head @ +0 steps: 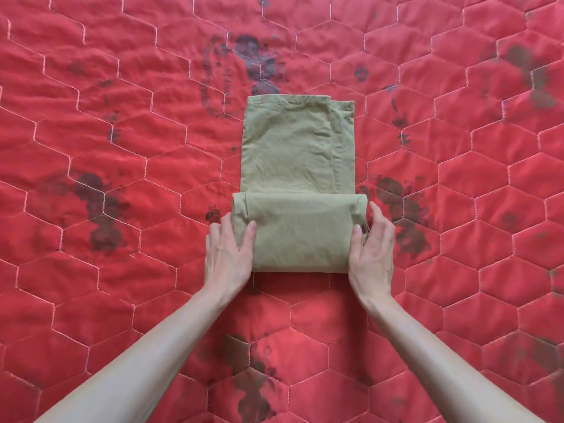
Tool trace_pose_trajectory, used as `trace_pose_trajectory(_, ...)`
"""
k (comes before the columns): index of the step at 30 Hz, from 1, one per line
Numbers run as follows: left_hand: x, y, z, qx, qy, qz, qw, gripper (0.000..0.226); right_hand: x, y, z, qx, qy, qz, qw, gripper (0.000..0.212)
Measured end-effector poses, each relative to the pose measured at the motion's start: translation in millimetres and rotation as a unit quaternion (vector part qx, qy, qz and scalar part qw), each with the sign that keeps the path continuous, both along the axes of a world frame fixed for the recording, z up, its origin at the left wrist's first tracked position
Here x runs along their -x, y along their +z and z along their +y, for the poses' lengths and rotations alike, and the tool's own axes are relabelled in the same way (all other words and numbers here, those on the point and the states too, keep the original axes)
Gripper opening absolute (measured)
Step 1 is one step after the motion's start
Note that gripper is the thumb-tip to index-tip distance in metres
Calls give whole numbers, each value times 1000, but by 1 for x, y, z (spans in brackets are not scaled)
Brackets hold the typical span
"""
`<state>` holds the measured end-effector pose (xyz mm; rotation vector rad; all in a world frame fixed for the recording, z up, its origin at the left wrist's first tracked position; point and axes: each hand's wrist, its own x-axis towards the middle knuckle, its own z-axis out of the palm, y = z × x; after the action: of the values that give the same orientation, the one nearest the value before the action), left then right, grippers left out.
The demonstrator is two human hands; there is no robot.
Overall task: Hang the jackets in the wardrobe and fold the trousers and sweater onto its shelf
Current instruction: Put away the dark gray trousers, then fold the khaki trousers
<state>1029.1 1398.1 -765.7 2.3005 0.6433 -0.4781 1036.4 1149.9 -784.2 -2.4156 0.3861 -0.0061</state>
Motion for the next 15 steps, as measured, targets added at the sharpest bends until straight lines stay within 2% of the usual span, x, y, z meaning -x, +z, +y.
trace_pose_trajectory(3, 6, 2, 14, -91, -75, -82, 990, 59, 5, -2, -16, 97, 124, -46, 986, 61)
trace_pose_trajectory(5, 7, 1, 28, -131, -183, -161, 961, 65, 3, -3, -29, 131, 232, -74, 961, 64)
trace_pose_trajectory(7, 4, -3, 46, -176, -348, -211, 896, 81, -3, -3, -41, 148, 319, -89, 932, 69)
trace_pose_trajectory(9, 0, -6, 61, -238, -479, -200, 821, 87, -12, -1, -53, 173, 372, -79, 908, 79)
trace_pose_trajectory(10, -2, -9, 68, -263, -514, -191, 793, 87, -17, 1, -60, 193, 392, -71, 897, 84)
trace_pose_trajectory(13, -14, -13, 81, -304, -569, -192, 739, 81, -31, 6, -81, 265, 438, -77, 855, 87)
trace_pose_trajectory(15, -27, -13, 82, -303, -588, -201, 722, 79, -42, 9, -91, 286, 474, -91, 828, 84)
